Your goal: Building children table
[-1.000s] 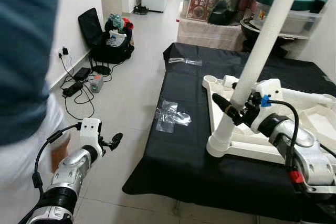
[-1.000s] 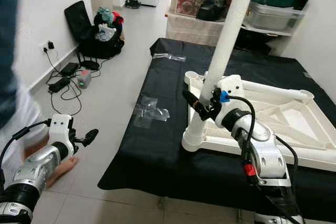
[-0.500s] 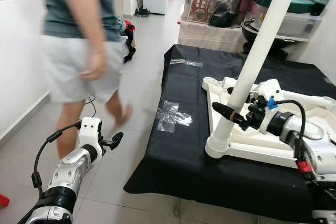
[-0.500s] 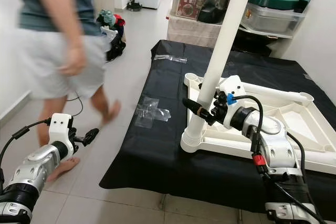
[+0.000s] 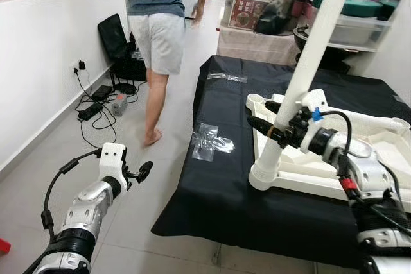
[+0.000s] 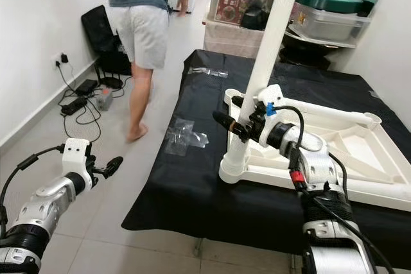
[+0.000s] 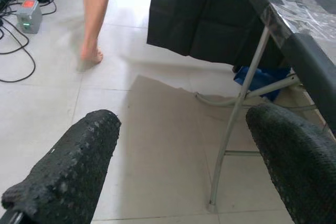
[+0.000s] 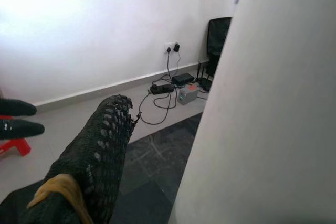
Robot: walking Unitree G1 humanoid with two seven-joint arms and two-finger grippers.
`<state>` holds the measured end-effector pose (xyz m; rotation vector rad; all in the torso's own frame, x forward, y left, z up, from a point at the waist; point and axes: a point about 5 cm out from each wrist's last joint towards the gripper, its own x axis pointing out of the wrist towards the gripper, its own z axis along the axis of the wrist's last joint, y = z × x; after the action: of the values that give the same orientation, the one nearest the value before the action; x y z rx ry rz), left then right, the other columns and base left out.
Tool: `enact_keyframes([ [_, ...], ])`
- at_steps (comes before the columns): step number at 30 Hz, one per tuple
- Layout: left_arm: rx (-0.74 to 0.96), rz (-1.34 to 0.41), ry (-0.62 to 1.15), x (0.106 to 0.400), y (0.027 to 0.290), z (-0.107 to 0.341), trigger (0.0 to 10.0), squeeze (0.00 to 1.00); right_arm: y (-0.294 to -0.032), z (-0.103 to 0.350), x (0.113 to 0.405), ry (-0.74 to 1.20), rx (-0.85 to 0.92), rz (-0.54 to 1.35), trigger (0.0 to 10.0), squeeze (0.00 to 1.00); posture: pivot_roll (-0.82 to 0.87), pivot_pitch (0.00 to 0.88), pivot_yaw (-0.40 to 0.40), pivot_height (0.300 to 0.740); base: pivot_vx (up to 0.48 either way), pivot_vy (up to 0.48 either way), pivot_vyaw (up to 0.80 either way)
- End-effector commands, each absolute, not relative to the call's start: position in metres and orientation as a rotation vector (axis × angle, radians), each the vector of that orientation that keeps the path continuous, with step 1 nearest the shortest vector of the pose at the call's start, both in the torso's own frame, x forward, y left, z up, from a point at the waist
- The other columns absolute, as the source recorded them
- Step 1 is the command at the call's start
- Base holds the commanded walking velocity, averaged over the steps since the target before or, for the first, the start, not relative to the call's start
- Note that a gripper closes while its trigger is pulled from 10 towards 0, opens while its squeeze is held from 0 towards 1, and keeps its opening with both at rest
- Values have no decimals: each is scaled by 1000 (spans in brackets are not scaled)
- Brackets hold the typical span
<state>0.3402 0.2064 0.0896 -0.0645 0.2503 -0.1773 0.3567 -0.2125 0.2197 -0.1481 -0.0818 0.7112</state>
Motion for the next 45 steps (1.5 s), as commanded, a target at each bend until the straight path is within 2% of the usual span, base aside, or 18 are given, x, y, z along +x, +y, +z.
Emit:
enact_keyframes([
  [1,-61,-178,250,339,209,89,10000,0,-207,217,361,-68,-162,731,9725,0,112,0,-107,740,0,0,0],
  [2,-60,-175,251,338,210,88,10000,0,-207,217,362,-70,-159,733,9725,0,113,0,-108,740,0,0,0],
  [3,-60,-173,251,337,211,88,10000,0,-209,217,363,-69,-155,731,5451,0,113,0,-111,740,0,0,0],
  [4,-60,-173,251,337,211,88,10000,0,-209,217,363,-69,-155,731,5451,0,113,0,-111,740,0,0,0],
  [5,-60,-171,251,337,211,88,10000,0,-211,217,363,-68,-154,730,4510,0,113,0,-111,740,0,0,0],
  [6,-60,-171,251,337,211,88,10000,0,-211,217,363,-68,-154,730,4510,0,113,0,-111,740,0,0,0],
  [7,-60,-171,252,336,211,87,10000,0,-213,217,363,-69,-155,729,0,0,109,0,-108,740,0,0,0],
  [14,-60,-180,258,338,206,86,10000,0,-225,215,365,-62,-170,656,0,0,97,0,-99,740,0,0,0],
  [18,-59,-183,258,340,205,87,10000,0,-239,208,371,-15,-158,380,0,0,92,0,-100,740,0,0,0],
  [22,-59,-179,259,340,205,86,10000,0,-241,202,368,-10,-108,231,0,0,91,0,-99,740,0,0,0],
  [27,-58,-173,266,337,205,83,10000,0,-235,184,338,-15,55,-157,0,0,88,0,-97,740,0,0,0],
  [39,-52,-152,280,337,208,81,10000,0,-203,176,315,23,103,-325,0,0,76,0,-88,740,0,0,0],
  [40,-52,-151,281,337,208,81,10000,0,-201,177,316,29,96,-336,39,0,76,0,-88,740,0,0,0],
  [41,-52,-150,281,337,208,81,10000,0,-201,177,317,31,91,-347,6745,0,78,0,-88,740,0,0,0],
  [42,-51,-149,281,337,207,82,10000,0,-200,179,315,39,91,-367,6745,0,78,0,-88,740,0,0,0],
  [43,-51,-148,281,337,208,82,10000,0,-200,181,314,32,98,-375,10000,0,79,0,-90,740,0,0,0],
  [44,-51,-148,281,337,208,82,10000,0,-200,181,314,32,98,-375,10000,0,79,0,-90,740,0,0,0],
  [45,-50,-145,281,337,209,82,10000,0,-199,184,312,20,102,-372,10000,945,79,0,-90,740,0,0,0],
])
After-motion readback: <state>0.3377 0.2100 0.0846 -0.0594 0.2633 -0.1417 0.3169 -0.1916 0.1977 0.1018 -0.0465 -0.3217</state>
